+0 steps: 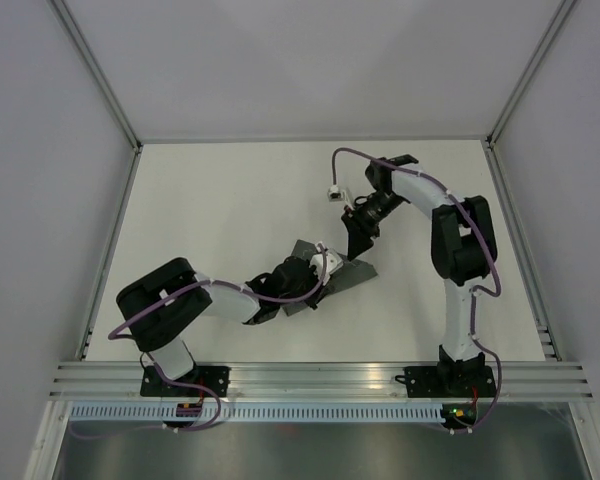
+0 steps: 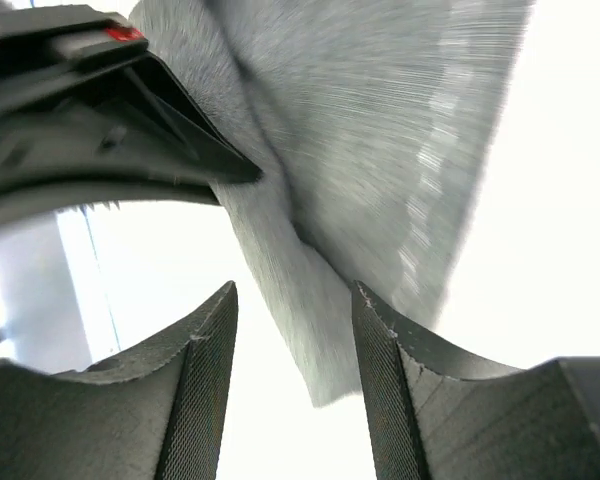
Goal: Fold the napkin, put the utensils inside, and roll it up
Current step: Roll the napkin with the utensil
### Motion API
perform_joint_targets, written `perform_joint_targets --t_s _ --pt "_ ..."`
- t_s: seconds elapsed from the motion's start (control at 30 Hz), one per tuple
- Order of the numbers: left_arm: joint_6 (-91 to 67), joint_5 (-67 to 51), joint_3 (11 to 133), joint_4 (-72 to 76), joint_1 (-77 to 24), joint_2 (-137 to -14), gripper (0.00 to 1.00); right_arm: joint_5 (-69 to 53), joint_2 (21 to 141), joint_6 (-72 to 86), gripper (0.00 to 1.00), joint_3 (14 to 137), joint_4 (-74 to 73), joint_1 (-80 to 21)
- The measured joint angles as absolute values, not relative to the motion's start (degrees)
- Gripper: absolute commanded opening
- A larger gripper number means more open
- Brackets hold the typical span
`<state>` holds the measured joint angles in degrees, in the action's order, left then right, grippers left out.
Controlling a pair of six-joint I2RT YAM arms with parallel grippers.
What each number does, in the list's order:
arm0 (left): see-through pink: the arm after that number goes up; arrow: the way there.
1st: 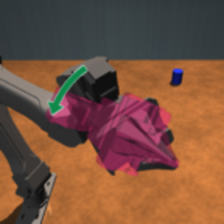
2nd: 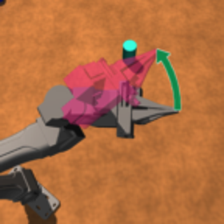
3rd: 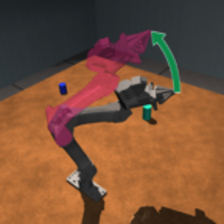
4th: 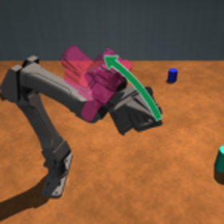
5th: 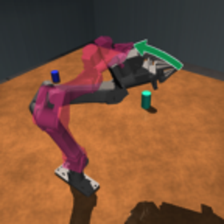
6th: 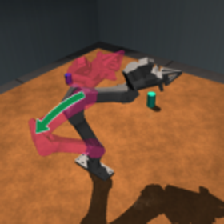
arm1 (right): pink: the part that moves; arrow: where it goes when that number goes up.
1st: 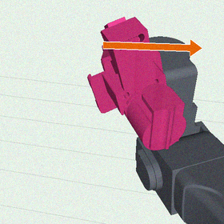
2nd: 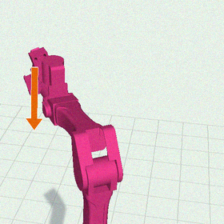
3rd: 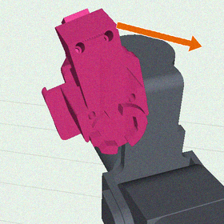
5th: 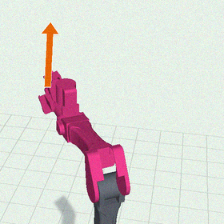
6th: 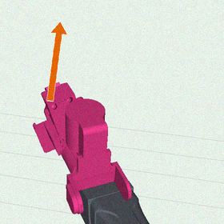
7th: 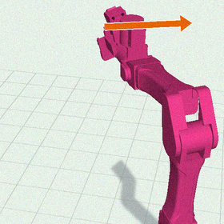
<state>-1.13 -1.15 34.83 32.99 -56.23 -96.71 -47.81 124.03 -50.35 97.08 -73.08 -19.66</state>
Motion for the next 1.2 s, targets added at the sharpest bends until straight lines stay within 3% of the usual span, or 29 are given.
perform_joint_targets --t_s 0.17,0.33,0.8,1.2 --pt "-9.0 -6.6 31.3 40.2 -52.8 -97.2 0.02 -49.2 115.9 -51.8 0.56 95.4 -69.1 -13.3" --pt "-15.7 -11.0 29.8 45.1 -50.4 -98.8 0.02 -47.2 105.0 -53.3 0.58 82.5 -59.0 -13.2" --pt "-30.1 -27.4 30.2 52.6 -44.6 -105.5 0.02 -35.0 84.4 -62.0 0.68 48.9 -33.2 -28.1" --pt "-34.9 -36.8 31.4 54.4 -41.3 -109.4 0.02 -24.1 80.0 -62.7 0.67 37.5 -15.8 -38.3"
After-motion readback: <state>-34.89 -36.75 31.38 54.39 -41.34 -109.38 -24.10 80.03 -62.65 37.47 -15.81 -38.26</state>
